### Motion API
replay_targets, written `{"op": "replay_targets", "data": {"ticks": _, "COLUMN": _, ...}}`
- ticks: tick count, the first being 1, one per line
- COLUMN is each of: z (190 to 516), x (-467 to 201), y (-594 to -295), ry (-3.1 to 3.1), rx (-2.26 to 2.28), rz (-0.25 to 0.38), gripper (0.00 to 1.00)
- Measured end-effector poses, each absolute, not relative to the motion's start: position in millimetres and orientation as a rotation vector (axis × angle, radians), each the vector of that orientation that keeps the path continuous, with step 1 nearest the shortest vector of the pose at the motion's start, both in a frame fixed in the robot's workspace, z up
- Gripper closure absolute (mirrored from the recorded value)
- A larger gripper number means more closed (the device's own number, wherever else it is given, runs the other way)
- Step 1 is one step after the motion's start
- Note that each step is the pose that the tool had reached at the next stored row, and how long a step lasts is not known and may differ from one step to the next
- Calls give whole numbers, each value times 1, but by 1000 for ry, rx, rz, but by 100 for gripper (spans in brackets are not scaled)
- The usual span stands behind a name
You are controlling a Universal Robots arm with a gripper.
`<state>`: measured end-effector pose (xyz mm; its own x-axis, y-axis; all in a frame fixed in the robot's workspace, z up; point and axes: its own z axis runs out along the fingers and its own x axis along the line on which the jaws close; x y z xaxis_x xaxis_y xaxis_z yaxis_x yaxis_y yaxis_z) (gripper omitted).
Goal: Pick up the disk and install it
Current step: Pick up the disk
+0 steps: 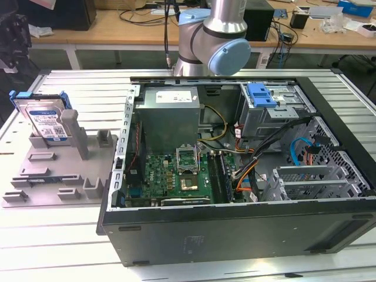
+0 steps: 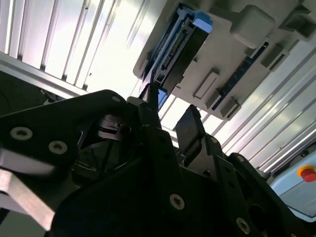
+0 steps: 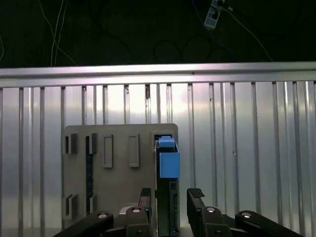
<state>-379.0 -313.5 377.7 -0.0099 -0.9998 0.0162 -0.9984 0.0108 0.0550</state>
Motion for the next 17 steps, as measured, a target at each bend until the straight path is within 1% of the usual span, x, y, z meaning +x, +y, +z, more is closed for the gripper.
{"op": "replay_targets", "data": {"ticks": 8, "z": 376, "x": -380, "y": -313, "ry": -2168, "rx": 2217, "rz": -4, "gripper": 58}}
{"op": "replay_targets", "data": {"ticks": 17, "z": 376, "x": -382, "y": -313, "ry": -2167, "rx": 2218, "rz": -4, "gripper": 58}}
